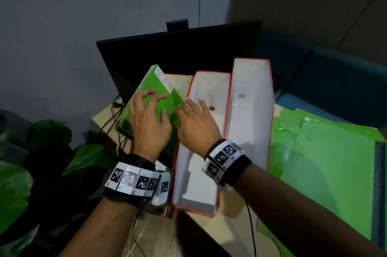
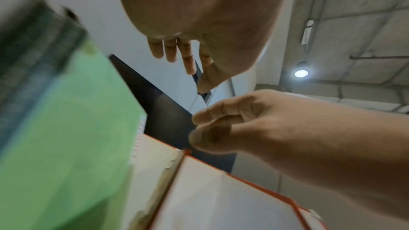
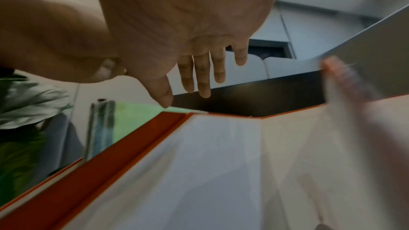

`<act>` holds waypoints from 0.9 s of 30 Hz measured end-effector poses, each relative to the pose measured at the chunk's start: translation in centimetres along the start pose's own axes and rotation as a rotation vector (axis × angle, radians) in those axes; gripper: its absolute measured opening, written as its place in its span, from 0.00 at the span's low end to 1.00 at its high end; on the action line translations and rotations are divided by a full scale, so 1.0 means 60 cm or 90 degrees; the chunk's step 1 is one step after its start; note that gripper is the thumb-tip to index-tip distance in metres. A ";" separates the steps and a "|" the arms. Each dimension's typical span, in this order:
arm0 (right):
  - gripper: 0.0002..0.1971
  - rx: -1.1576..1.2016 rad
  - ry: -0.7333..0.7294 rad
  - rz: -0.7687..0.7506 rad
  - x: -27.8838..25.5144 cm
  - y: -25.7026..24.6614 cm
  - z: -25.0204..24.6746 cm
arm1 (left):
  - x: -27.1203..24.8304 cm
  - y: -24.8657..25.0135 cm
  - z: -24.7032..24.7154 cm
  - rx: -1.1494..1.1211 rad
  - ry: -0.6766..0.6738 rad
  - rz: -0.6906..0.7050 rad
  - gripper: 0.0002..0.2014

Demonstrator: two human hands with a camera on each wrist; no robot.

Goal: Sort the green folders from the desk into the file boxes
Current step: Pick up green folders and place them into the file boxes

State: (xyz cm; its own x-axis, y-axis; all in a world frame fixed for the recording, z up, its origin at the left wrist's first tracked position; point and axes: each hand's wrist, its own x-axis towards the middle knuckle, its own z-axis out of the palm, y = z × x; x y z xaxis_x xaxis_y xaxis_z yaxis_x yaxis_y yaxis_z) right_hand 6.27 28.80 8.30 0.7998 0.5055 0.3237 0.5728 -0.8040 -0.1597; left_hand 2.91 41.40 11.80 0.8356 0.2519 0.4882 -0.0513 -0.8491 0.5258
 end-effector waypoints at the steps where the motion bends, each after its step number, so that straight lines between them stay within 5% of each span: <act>1: 0.23 0.003 0.005 0.022 -0.004 0.019 -0.015 | 0.004 0.019 0.013 -0.037 -0.019 0.025 0.17; 16: 0.17 -0.089 0.125 0.385 -0.271 0.297 -0.173 | -0.085 0.349 0.212 -0.323 -0.303 0.218 0.15; 27: 0.20 -0.108 0.020 0.592 -0.509 0.405 -0.226 | -0.220 0.514 0.321 -0.312 -0.529 0.265 0.14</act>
State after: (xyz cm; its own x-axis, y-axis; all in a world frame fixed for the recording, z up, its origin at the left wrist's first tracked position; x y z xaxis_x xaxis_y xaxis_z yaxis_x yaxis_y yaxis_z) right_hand -6.69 -10.41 7.16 0.9161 -0.3677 0.1600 -0.3279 -0.9165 -0.2291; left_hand 0.82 2.96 8.18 0.8039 -0.5725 0.1614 -0.4816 -0.4673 0.7414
